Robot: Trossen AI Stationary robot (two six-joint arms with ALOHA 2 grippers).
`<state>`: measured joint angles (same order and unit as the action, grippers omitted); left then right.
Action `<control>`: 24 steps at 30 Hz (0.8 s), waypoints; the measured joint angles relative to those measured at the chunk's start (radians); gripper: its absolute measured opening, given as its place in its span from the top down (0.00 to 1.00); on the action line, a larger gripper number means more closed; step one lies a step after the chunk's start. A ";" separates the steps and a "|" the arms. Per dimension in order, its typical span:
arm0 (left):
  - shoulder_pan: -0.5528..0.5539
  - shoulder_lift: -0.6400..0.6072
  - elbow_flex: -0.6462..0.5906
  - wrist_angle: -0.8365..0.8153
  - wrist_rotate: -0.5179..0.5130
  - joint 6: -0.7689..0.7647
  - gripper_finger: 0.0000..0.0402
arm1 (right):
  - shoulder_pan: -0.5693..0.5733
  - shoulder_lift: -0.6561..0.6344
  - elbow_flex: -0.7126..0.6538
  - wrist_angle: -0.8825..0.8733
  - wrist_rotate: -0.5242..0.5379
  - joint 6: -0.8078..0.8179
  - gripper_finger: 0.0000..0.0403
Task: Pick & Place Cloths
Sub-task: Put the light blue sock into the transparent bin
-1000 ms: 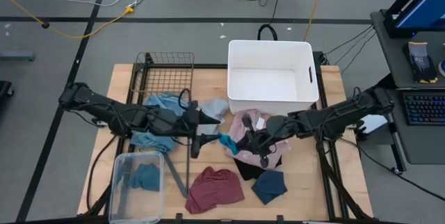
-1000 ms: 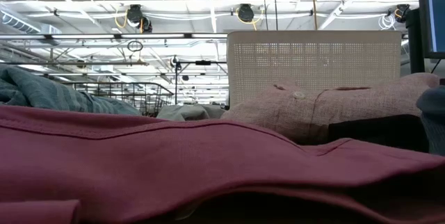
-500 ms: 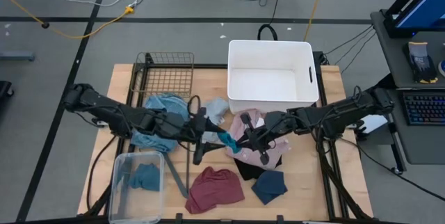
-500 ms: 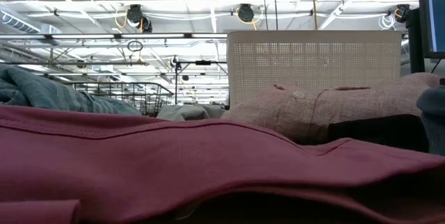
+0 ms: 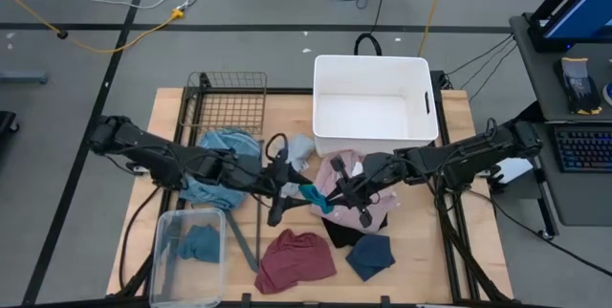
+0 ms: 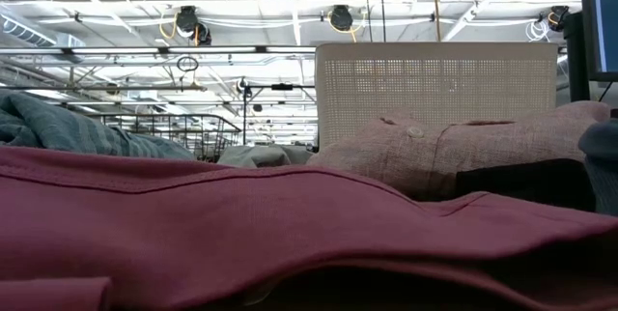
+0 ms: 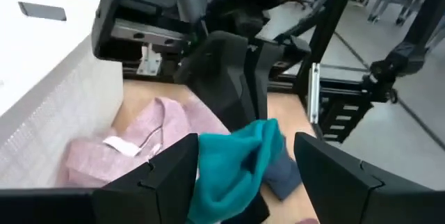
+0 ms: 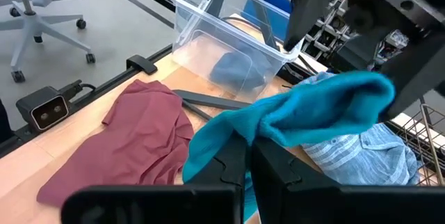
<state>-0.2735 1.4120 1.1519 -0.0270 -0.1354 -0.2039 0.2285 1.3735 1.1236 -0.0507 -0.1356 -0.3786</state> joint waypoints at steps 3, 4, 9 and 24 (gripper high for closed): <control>0.007 0.006 0.003 0.021 0.006 0.000 0.40 | 0.000 0.000 0.000 0.000 0.000 0.000 0.99; 0.008 0.009 0.003 0.013 0.012 -0.001 0.40 | 0.000 0.000 0.000 0.000 0.000 0.000 0.99; 0.018 0.008 0.002 0.021 0.032 -0.014 0.40 | 0.000 0.000 0.000 0.000 0.000 0.000 0.99; 0.023 0.010 0.002 -0.005 0.095 -0.037 0.41 | 0.000 0.000 0.000 0.000 0.001 0.000 0.99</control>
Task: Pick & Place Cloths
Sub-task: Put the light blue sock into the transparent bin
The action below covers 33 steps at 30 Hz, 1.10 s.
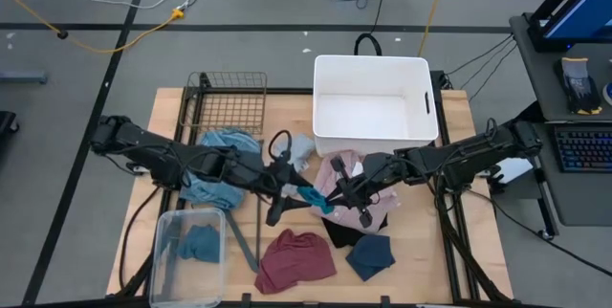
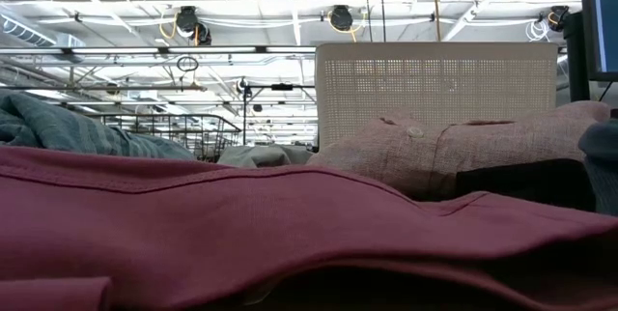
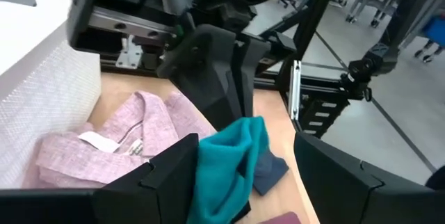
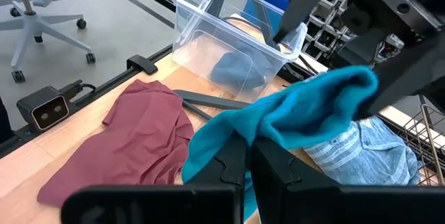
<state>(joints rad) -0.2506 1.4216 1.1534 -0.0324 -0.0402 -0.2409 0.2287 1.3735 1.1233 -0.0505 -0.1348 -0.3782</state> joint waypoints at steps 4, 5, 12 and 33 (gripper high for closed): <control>0.004 0.000 0.000 -0.002 0.020 0.003 0.51 | 0.000 0.000 0.000 0.000 0.000 0.000 0.99; 0.004 0.000 0.000 -0.003 0.023 0.006 0.55 | 0.000 0.000 0.000 0.000 0.001 0.000 0.99; 0.007 0.000 0.000 -0.027 0.066 0.037 0.89 | 0.000 0.000 0.000 0.000 0.002 0.000 0.99; 0.038 0.000 0.000 -0.025 0.005 0.019 0.99 | 0.000 0.000 0.000 0.000 0.004 0.008 0.99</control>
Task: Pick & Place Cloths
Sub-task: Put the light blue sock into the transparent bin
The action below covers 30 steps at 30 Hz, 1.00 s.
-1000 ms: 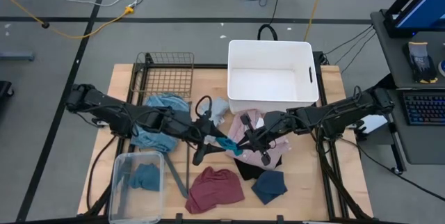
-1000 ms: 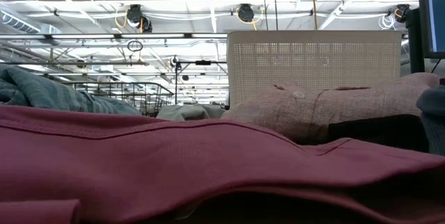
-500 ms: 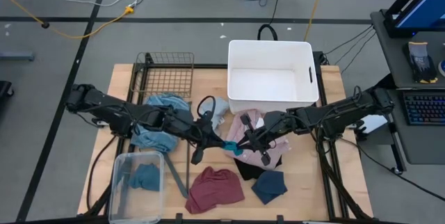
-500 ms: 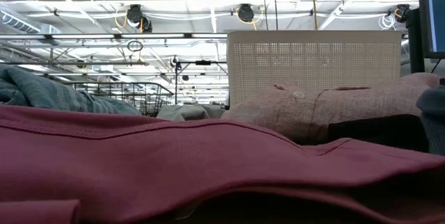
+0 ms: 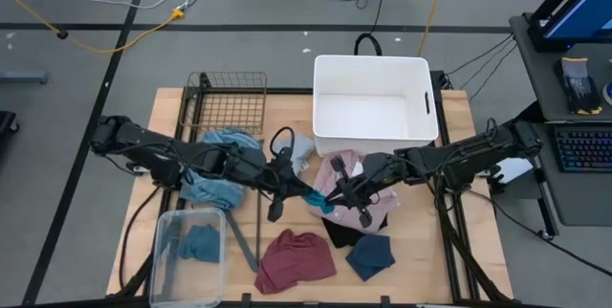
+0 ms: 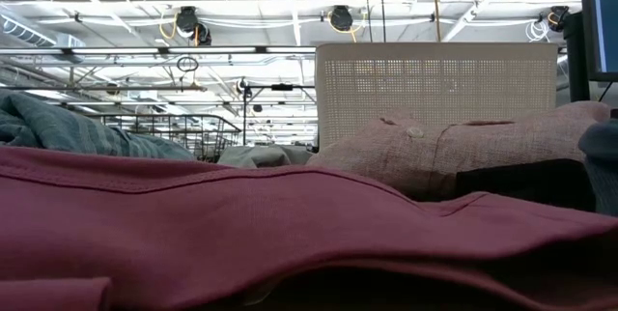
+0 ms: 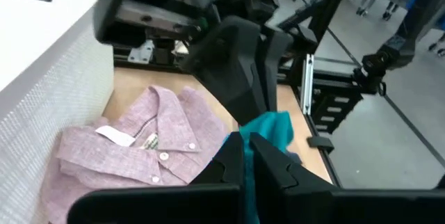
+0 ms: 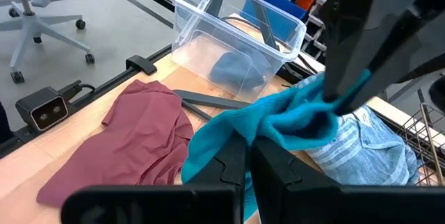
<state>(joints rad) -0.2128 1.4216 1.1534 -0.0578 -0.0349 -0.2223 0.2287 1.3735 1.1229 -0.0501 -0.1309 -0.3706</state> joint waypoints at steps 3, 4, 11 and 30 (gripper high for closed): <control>0.007 0.000 0.000 0.008 0.000 0.000 1.00 | 0.000 0.000 0.000 0.000 0.035 0.063 0.99; 0.010 0.000 0.000 0.008 0.000 0.000 1.00 | 0.000 0.000 0.000 0.000 0.061 0.089 0.98; 0.015 -0.035 0.000 -0.015 -0.006 0.001 1.00 | 0.000 0.000 0.000 0.000 0.183 0.201 0.89; -0.010 -0.251 0.000 -0.128 -0.153 -0.089 1.00 | 0.002 0.000 0.000 -0.082 0.179 0.472 0.53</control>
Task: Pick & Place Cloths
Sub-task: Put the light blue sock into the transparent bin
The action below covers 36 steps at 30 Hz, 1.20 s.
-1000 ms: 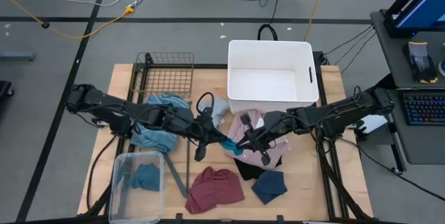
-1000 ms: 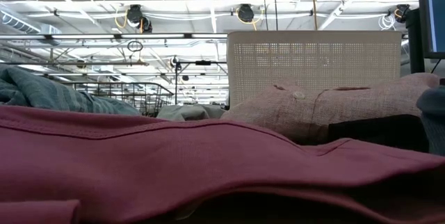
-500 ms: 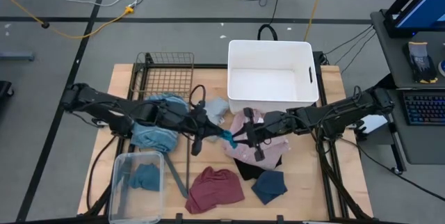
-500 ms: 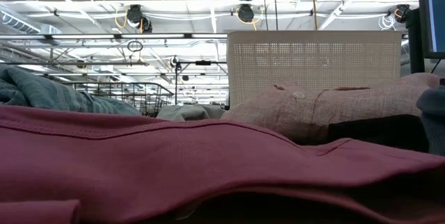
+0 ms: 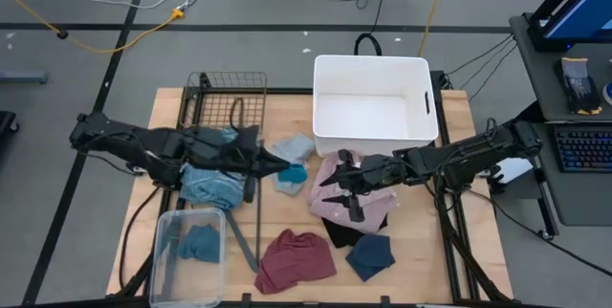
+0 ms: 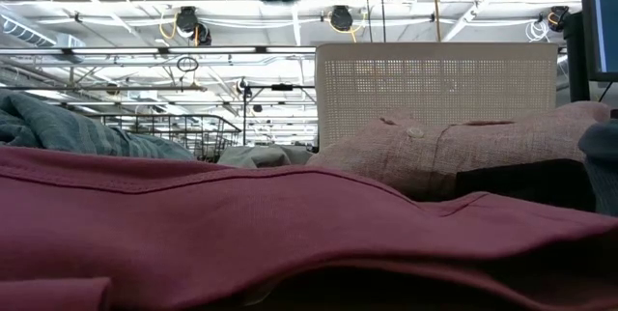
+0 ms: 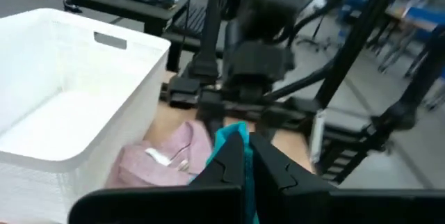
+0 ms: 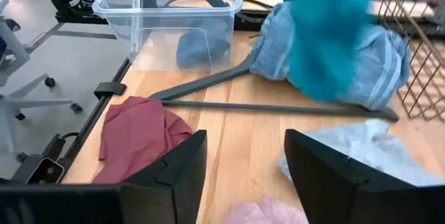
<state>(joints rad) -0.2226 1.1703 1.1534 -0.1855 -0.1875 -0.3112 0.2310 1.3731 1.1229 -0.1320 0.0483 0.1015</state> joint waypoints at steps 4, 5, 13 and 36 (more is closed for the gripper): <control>-0.028 -0.057 0.000 0.006 0.073 -0.030 1.00 | 0.000 0.000 0.000 -0.020 0.000 0.015 0.54; -0.038 -0.070 0.000 0.022 0.095 -0.024 1.00 | 0.000 0.000 0.000 -0.020 0.000 0.015 0.54; -0.134 -0.140 0.000 0.144 0.209 0.055 1.00 | 0.000 0.000 0.000 -0.015 0.002 0.007 0.56; -0.345 -0.122 0.000 0.532 0.565 0.496 1.00 | 0.000 0.000 0.000 -0.015 0.003 0.007 0.57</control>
<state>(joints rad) -0.5675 1.0485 1.1534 0.3461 0.3771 0.1845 0.2310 1.3727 1.1225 -0.1471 0.0513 0.1085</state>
